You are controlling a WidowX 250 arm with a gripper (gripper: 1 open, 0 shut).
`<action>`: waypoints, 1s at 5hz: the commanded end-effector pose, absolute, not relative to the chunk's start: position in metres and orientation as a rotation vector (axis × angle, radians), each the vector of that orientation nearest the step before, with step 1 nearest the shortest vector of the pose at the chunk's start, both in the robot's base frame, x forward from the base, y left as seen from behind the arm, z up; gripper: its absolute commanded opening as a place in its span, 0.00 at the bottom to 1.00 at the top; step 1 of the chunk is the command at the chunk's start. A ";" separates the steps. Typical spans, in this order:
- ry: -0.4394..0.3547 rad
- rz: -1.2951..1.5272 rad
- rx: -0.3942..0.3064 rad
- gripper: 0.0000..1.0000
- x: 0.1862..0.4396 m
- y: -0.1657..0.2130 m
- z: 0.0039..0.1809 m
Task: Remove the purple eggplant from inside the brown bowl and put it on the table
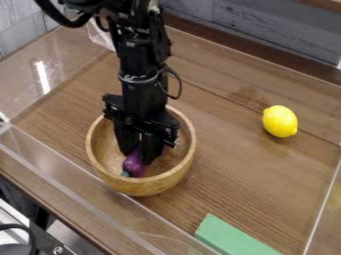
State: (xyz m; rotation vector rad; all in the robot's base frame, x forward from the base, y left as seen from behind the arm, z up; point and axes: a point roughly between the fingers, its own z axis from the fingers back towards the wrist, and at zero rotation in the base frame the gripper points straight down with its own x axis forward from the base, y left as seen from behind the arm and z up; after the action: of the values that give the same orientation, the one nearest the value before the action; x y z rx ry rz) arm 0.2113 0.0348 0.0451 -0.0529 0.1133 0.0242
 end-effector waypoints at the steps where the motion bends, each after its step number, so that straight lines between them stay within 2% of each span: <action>1: 0.048 0.031 -0.055 0.00 0.220 0.038 0.061; 5: 0.046 0.061 -0.084 0.00 0.221 0.030 0.067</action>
State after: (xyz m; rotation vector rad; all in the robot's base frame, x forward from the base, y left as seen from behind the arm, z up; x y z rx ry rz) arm 0.2088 0.0289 0.0517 -0.0943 0.1198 0.0700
